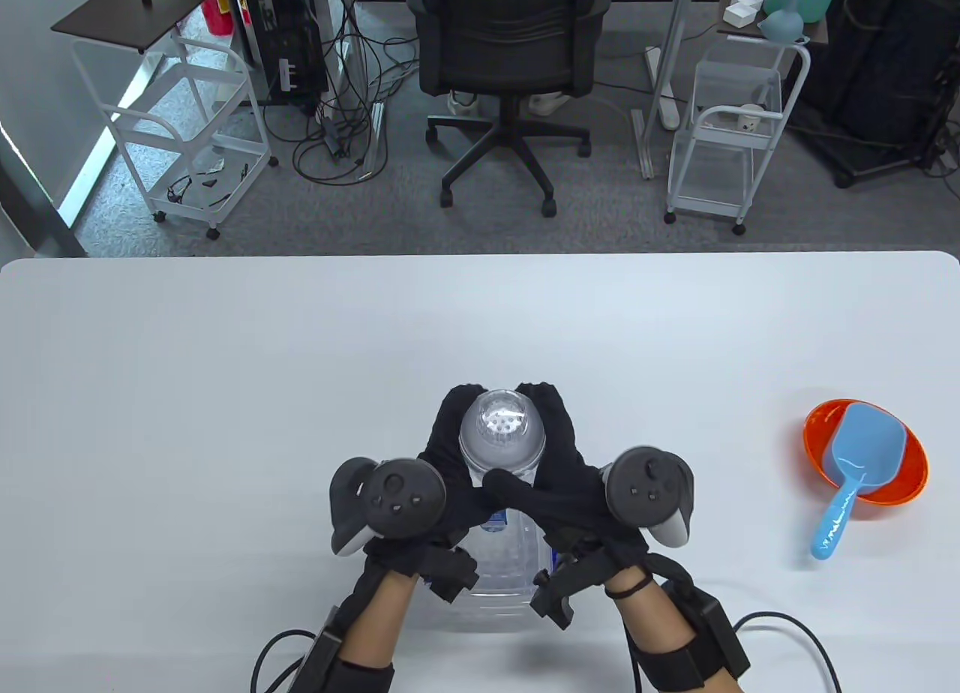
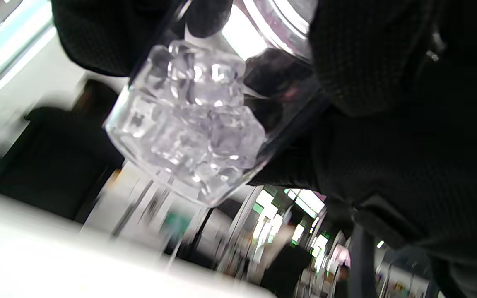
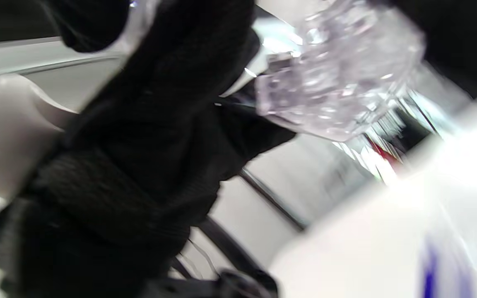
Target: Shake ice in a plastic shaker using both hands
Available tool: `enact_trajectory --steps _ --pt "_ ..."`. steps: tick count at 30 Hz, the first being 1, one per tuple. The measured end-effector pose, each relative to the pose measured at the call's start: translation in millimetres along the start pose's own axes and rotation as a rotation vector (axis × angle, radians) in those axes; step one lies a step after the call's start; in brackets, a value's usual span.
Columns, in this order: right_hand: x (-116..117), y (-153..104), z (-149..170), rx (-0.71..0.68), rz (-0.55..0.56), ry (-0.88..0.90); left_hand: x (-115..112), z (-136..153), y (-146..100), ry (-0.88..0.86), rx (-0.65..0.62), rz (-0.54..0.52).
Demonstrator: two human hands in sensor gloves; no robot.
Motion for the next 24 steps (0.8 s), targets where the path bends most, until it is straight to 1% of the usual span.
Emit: enact_trajectory --steps 2,3,4,5,6,7,8,9,10,11,12,13,14,15,16,17,19,22,24 --pt "-17 -1 -48 -0.229 0.085 -0.108 38 -46 -5 0.332 -0.16 -0.208" --pt "-21 -3 -61 -0.294 0.117 -0.137 46 -60 -7 0.441 -0.21 -0.27" --pt "-24 -6 -74 -0.374 0.165 -0.19 52 -73 -10 0.562 -0.26 -0.32" --pt "-22 -7 -77 -0.405 0.175 -0.232 53 -77 -11 0.625 -0.271 -0.328" --pt "-20 -7 -73 -0.386 0.165 -0.248 50 -73 -11 0.642 -0.264 -0.316" --pt "-17 -5 -67 -0.355 0.155 -0.246 45 -65 -9 0.626 -0.246 -0.293" --pt "-12 -3 -50 -0.274 0.131 -0.206 35 -47 -6 0.54 -0.197 -0.217" --pt "-4 -1 -25 -0.161 0.094 -0.146 19 -23 -3 0.393 -0.12 -0.123" --pt "3 -1 -8 -0.074 0.065 -0.105 7 -8 -2 0.284 -0.072 -0.053" --pt "13 -5 18 0.05 0.026 -0.02 -14 15 -4 0.117 0.028 0.069" --pt "25 -9 39 0.132 -0.011 0.106 -31 33 -8 -0.024 0.131 0.176" --pt "30 -12 47 0.171 -0.018 0.174 -40 39 -11 -0.088 0.183 0.213" --pt "37 -18 60 0.264 -0.023 0.258 -49 45 -15 -0.131 0.25 0.241" --pt "41 -21 67 0.305 -0.036 0.283 -55 48 -16 -0.116 0.281 0.271" --pt "43 -22 71 0.328 -0.047 0.302 -59 50 -15 -0.08 0.282 0.34" --pt "44 -23 75 0.347 -0.056 0.318 -60 51 -15 -0.069 0.295 0.386" --pt "43 -22 75 0.346 -0.066 0.338 -59 51 -15 -0.093 0.302 0.373" --pt "36 -20 71 0.34 -0.011 0.341 -58 47 -13 -0.122 0.295 0.352" --pt "32 -19 69 0.342 -0.009 0.331 -56 43 -11 -0.113 0.284 0.345"
Point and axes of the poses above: the tracker on the back of each hand, its own z axis roughly to the little-finger side, its own y axis roughly from the wrist to the fingertips, x = y × z, the point moved 3 cm from there along y, roughly from the wrist to the fingertips, and after that the axes turned 8 degrees about -x, right-handed, at the moved point
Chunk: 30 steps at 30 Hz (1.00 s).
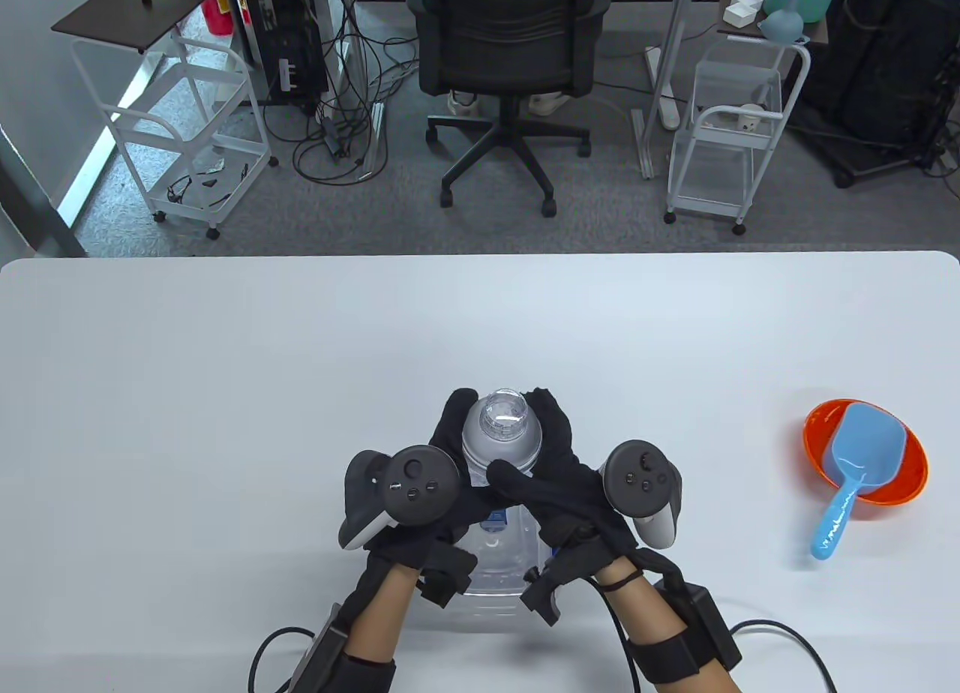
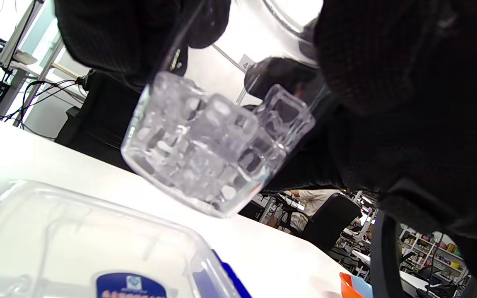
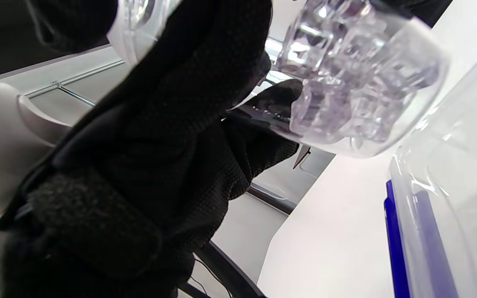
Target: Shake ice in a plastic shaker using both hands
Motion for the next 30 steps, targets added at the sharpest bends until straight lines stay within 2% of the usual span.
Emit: enact_trajectory --steps 4,7,9,12,15,17,18,19,22,25,26,27,28,29,30 --pt "1 0 -2 -0.015 -0.041 -0.046 5 -5 0 -0.006 0.008 0.014" --pt "6 1 7 0.001 -0.068 0.041 7 -4 -1 -0.036 0.057 0.077" --pt "10 0 14 0.042 -0.093 0.05 1 3 0 -0.014 0.074 0.123" --pt "15 -1 25 0.127 -0.108 0.028 -16 22 2 -0.146 0.108 0.192" --pt "16 -1 23 0.117 -0.121 0.014 -19 27 2 -0.205 0.083 0.154" --pt "10 0 -1 -0.003 -0.079 -0.022 0 9 -1 -0.126 -0.028 0.021" --pt "6 0 -19 -0.1 -0.057 -0.052 13 -6 -4 -0.058 -0.118 -0.095" --pt "-1 -3 -48 -0.25 -0.009 -0.147 32 -28 -10 0.048 -0.232 -0.245" --pt "-9 -23 -114 -0.556 0.102 -0.39 70 -85 -40 0.3 -0.391 -0.497" --pt "-4 -39 -142 -0.78 0.147 -0.443 80 -118 -64 0.559 -0.492 -0.697" --pt "-3 -40 -142 -0.794 0.155 -0.487 78 -118 -65 0.63 -0.483 -0.726" --pt "-2 -38 -138 -0.778 0.155 -0.509 75 -114 -62 0.655 -0.468 -0.716" --pt "-3 -31 -123 -0.699 0.148 -0.52 70 -101 -51 0.642 -0.433 -0.639" --pt "-3 -24 -107 -0.601 0.138 -0.496 64 -87 -39 0.598 -0.398 -0.535" --pt "-3 -16 -84 -0.477 0.112 -0.433 53 -66 -26 0.515 -0.344 -0.386"
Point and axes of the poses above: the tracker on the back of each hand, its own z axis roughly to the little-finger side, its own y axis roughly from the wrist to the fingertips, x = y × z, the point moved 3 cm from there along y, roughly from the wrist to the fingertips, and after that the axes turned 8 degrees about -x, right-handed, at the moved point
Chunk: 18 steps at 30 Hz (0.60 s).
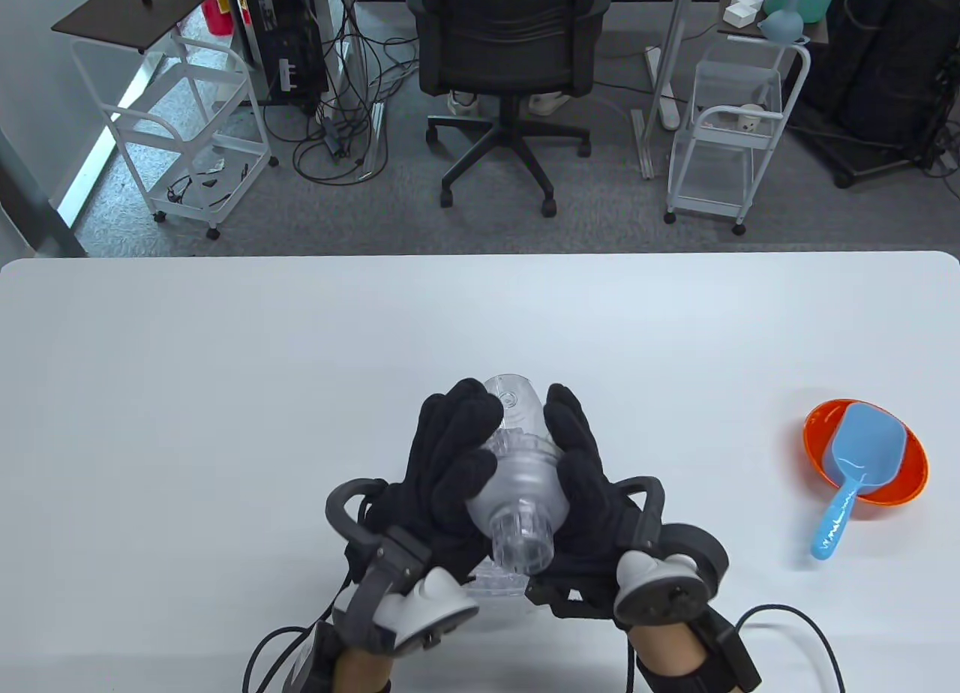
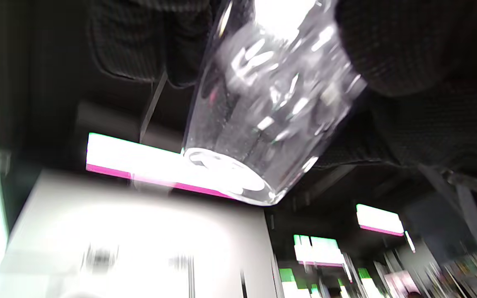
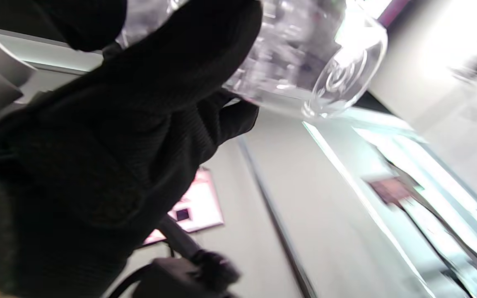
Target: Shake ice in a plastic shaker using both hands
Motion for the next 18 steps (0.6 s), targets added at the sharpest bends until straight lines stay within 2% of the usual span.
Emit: enact_trajectory --steps 2,4,5,7,10,15,18 --pt "29 -15 44 0.265 -0.07 0.239 -55 26 -12 -0.327 0.138 0.254" --pt "47 -29 67 0.449 -0.107 0.416 -86 36 -25 -0.608 0.29 0.387" --pt "54 -35 76 0.505 -0.117 0.453 -97 38 -29 -0.682 0.339 0.433" --pt "55 -37 80 0.507 -0.117 0.461 -100 39 -29 -0.618 0.259 0.432" --pt "47 -30 74 0.47 -0.14 0.395 -88 37 -23 -0.497 0.225 0.42" --pt "36 -22 67 0.43 -0.106 0.399 -73 33 -17 -0.511 0.212 0.369" --pt "29 -16 60 0.392 -0.123 0.37 -62 29 -12 -0.472 0.187 0.352"
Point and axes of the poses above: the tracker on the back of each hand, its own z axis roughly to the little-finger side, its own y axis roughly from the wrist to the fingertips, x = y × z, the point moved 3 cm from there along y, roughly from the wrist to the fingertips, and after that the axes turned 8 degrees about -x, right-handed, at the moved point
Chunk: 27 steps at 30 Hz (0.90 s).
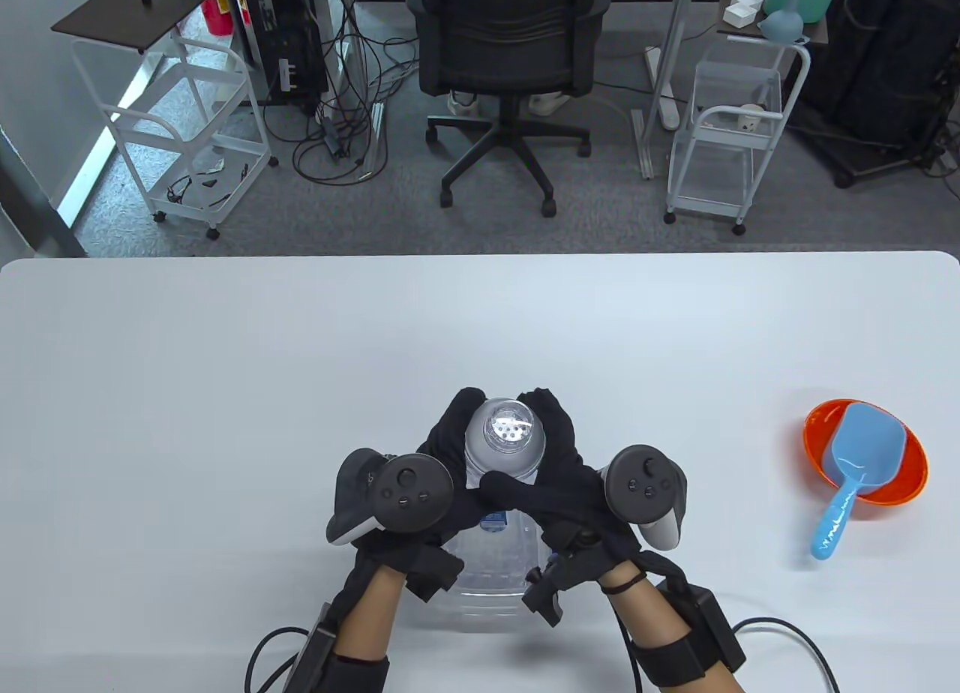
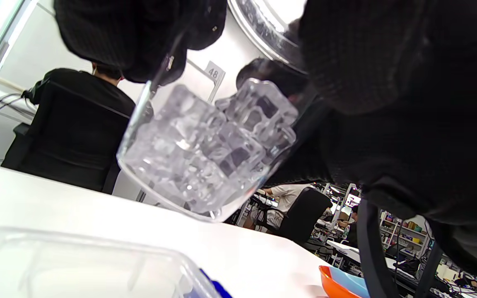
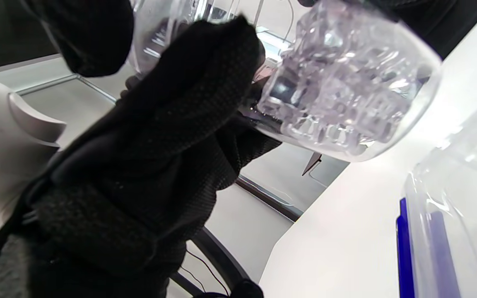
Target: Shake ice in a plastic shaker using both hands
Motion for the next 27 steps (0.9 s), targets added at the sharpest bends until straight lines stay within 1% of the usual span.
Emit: enact_trajectory --steps 3,6,8,9,11,13,15,16,17,18,19,20,21,23,24,25,26,27 --pt "0 0 -4 -0.005 -0.002 -0.012 4 -4 0 0.041 0.01 -0.012" --pt "7 -2 11 0.059 -0.028 0.009 -8 7 1 0.017 0.063 0.058" --pt "12 -4 29 0.119 -0.036 0.037 -18 19 2 0.006 0.092 0.097" --pt "16 -5 37 0.15 -0.056 0.055 -24 25 2 -0.006 0.103 0.136" --pt "20 -6 40 0.167 -0.07 0.066 -28 29 0 -0.041 0.126 0.172" --pt "17 -4 27 0.12 -0.045 0.05 -19 23 0 -0.043 0.096 0.113" --pt "5 1 -8 -0.018 -0.019 -0.041 5 1 -1 0.016 0.009 -0.023" --pt "-2 1 -33 -0.124 0.001 -0.118 22 -18 -6 0.074 -0.052 -0.135" --pt "-11 -3 -67 -0.269 0.046 -0.226 42 -43 -14 0.176 -0.133 -0.3" --pt "-15 -8 -86 -0.351 0.082 -0.298 53 -59 -21 0.252 -0.177 -0.396" --pt "-19 -18 -114 -0.477 0.139 -0.404 66 -84 -32 0.394 -0.24 -0.523" --pt "-19 -26 -129 -0.561 0.175 -0.462 72 -100 -40 0.5 -0.28 -0.591" --pt "-17 -35 -145 -0.671 0.214 -0.524 78 -119 -50 0.648 -0.313 -0.676" --pt "-15 -41 -153 -0.75 0.231 -0.561 78 -133 -59 0.812 -0.333 -0.731" --pt "-15 -40 -151 -0.745 0.229 -0.547 78 -133 -59 0.842 -0.33 -0.732" --pt "-15 -34 -144 -0.689 0.223 -0.513 76 -126 -54 0.833 -0.3 -0.697" --pt "-15 -29 -135 -0.627 0.218 -0.491 74 -116 -49 0.788 -0.271 -0.645" --pt "-13 -20 -117 -0.517 0.207 -0.464 68 -95 -38 0.674 -0.209 -0.54"
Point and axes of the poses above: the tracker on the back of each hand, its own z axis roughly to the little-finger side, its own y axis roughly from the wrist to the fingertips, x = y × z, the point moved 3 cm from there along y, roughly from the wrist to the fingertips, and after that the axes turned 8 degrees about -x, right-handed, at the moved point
